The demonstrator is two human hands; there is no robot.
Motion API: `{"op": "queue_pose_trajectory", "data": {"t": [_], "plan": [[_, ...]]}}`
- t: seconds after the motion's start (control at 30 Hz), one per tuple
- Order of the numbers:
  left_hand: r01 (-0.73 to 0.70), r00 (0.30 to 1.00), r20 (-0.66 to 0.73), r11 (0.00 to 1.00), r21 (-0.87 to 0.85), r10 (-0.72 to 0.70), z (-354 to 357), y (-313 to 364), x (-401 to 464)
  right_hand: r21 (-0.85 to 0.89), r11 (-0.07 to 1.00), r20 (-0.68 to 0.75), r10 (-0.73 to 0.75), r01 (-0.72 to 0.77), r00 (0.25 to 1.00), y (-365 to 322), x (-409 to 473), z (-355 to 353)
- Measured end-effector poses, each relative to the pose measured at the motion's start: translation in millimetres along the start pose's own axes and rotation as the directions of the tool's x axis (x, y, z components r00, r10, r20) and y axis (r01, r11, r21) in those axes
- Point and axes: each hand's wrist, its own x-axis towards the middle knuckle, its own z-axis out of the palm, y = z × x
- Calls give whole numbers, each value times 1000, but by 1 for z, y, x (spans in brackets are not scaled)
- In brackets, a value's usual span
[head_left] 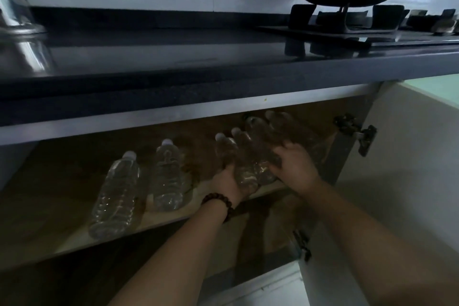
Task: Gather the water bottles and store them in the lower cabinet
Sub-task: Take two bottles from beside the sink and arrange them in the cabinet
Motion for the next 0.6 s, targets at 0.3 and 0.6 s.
{"op": "queue_pose_trajectory", "data": {"t": [0.3, 0.6], "plan": [[-86, 941, -246, 870, 485, 230, -54, 8, -36, -15, 1000, 36, -26, 26, 999, -8, -5, -3], [233, 961, -224, 916, 328, -164, -87, -64, -42, -216, 976, 132, 4, 25, 991, -14, -6, -20]]}}
